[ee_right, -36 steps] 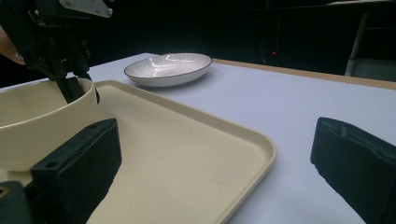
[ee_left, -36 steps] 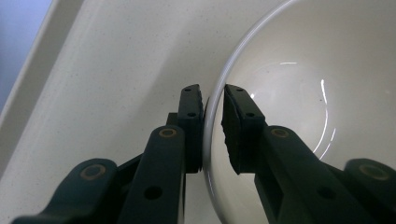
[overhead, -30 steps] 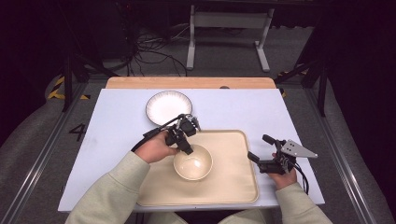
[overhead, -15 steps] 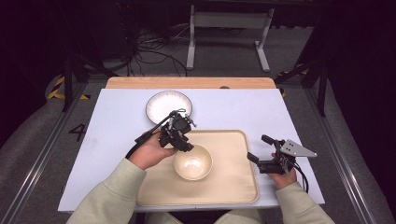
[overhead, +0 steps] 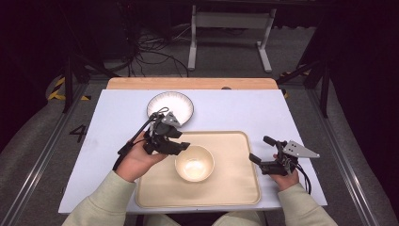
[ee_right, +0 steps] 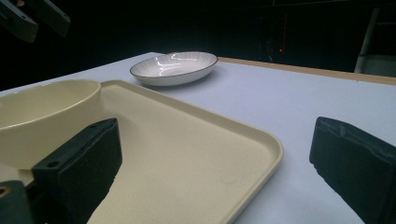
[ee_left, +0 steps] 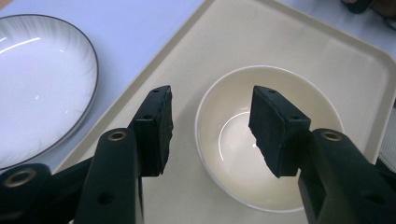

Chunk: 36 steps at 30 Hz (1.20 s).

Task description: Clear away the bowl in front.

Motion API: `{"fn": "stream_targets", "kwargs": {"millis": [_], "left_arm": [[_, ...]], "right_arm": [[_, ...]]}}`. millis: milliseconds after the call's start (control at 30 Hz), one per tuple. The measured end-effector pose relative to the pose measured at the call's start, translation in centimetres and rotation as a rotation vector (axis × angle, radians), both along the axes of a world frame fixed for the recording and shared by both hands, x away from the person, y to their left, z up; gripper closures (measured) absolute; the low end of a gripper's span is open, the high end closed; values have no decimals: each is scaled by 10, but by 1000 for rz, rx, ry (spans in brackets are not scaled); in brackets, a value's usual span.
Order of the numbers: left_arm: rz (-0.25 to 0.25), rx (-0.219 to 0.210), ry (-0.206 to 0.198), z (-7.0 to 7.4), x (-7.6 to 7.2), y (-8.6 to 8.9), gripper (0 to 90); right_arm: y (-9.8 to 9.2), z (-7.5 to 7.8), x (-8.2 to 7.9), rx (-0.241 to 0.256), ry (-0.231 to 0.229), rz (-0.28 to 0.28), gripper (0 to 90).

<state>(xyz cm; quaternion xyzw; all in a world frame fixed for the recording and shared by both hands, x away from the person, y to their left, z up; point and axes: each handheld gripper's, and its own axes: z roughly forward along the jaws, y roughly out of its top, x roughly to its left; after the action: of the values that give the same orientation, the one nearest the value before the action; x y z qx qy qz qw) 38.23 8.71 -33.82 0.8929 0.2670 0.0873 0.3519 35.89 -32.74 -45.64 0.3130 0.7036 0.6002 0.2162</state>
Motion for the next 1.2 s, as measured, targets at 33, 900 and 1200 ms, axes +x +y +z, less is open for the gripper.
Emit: {"fn": "stream_targets", "kwargs": {"millis": [33, 900, 1200], "left_arm": [[-4, -13, -15, 0, -2, 3, 482], [83, -307, -223, -33, -20, 77, 380], [102, -365, -252, -44, -26, 94, 345]], "right_arm": [[0, 0, 0, 0, 0, 0, 27], [0, 0, 0, -2, -1, 1, 26], [0, 0, 0, -5, -3, 0, 26]]}}
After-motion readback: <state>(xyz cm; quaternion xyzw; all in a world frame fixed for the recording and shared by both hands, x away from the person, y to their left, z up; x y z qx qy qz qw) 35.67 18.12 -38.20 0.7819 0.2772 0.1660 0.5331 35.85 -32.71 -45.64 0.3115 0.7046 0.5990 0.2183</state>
